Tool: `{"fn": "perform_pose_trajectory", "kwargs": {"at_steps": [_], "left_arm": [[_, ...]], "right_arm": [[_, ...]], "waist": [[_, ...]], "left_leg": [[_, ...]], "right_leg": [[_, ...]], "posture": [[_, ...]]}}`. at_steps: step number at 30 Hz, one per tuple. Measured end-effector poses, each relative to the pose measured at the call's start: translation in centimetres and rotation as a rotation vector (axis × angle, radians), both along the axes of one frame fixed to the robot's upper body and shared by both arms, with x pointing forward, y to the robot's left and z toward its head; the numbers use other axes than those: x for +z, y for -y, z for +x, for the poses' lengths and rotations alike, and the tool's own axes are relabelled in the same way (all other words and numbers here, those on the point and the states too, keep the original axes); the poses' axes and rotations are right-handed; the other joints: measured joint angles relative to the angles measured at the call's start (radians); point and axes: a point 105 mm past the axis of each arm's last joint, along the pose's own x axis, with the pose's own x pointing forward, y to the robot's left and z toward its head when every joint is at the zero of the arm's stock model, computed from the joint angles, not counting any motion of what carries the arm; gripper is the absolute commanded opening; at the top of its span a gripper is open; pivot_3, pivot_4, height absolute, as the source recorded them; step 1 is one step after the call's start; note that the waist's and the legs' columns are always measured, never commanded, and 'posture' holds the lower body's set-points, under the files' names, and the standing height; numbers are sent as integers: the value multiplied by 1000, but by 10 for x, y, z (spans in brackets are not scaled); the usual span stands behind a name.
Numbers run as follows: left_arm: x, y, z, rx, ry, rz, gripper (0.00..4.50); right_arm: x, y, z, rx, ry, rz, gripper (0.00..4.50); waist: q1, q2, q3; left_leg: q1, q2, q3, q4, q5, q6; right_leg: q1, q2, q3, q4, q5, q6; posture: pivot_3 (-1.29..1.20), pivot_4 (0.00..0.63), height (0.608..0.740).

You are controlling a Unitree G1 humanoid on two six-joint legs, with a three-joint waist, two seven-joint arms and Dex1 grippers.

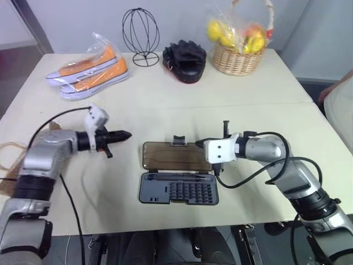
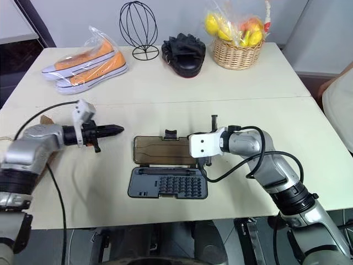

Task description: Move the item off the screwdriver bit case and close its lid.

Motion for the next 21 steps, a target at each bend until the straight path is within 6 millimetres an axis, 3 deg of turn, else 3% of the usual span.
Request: {"fn": "perform_pose_trajectory", "kwargs": {"at_steps": [7, 13, 18, 21], "left_arm": [[-20, 36, 4, -131, 5, 6, 71], [-14, 60, 1, -211, -8, -64, 71], [-9, 67, -6, -260, -34, -84, 71], [-6, 70, -9, -280, -34, -90, 0]], "right_arm": [[4, 0, -4, -1, 16, 2, 0], [5, 0, -5, -8, 25, -6, 0], [4, 3, -5, -19, 21, -15, 0], [4, 4, -6, -31, 14, -12, 825]], "waist": [[18, 0, 0], [21, 0, 0], [20, 0, 0], [21, 0, 0]], "left_leg": [[0, 0, 0, 0, 0, 0], [0, 0, 0, 1, 0, 0], [0, 0, 0, 1, 0, 0], [0, 0, -1, 1, 0, 0]], "right_leg": [[0, 0, 0, 0, 0, 0], [0, 0, 0, 1, 0, 0], [0, 0, -1, 1, 0, 0], [1, 0, -1, 1, 0, 0]], "posture": [[0, 150, 740], [0, 150, 740], [0, 150, 740], [0, 150, 740]]}}
